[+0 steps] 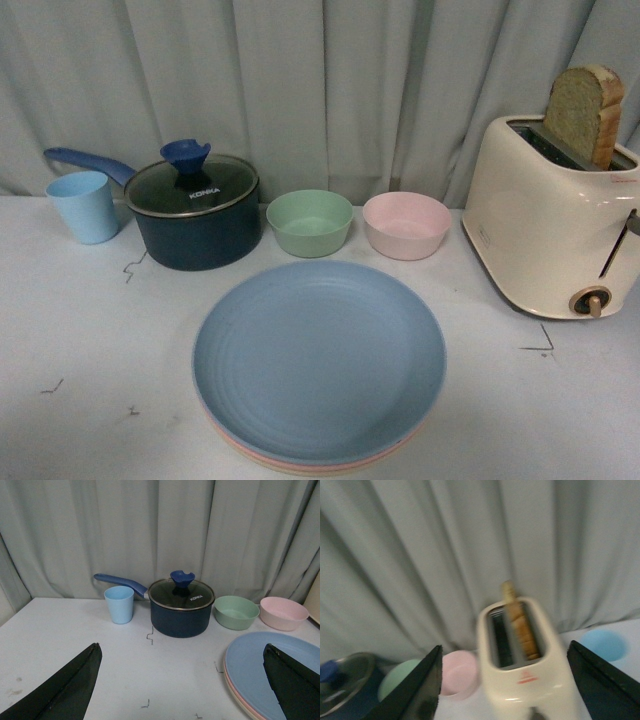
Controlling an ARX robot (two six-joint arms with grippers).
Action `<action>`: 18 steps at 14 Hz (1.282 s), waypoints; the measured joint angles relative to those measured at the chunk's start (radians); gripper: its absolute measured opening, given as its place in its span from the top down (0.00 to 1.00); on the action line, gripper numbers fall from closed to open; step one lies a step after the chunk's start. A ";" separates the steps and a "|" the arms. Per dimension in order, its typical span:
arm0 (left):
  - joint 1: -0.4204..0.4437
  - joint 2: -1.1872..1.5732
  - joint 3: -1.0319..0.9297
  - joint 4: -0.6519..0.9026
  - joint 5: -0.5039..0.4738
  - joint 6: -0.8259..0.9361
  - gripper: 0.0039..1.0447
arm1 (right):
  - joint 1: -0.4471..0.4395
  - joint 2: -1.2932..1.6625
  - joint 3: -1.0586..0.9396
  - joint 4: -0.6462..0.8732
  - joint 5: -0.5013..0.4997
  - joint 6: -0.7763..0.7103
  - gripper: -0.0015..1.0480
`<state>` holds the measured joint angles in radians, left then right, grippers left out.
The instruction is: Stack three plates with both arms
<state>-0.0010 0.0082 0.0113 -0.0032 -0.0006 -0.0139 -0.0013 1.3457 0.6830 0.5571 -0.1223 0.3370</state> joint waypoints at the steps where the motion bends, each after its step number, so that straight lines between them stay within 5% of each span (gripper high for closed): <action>1: 0.000 0.000 0.000 0.000 0.000 0.000 0.06 | -0.008 -0.091 -0.089 0.067 0.097 -0.115 0.32; 3: 0.000 0.000 0.000 0.000 0.000 0.000 0.06 | 0.000 -0.293 -0.230 0.044 0.119 -0.277 0.57; 7: 0.000 0.000 0.000 0.000 0.000 0.000 0.06 | 0.001 -0.438 -0.429 0.076 0.119 -0.329 0.98; 18: 0.000 0.000 0.000 0.000 0.000 0.000 0.06 | 0.001 -0.864 -0.642 -0.118 0.119 -0.330 0.98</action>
<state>-0.0010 0.0082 0.0113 -0.0036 -0.0006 -0.0139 -0.0002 0.4812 0.0410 0.4389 -0.0029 0.0067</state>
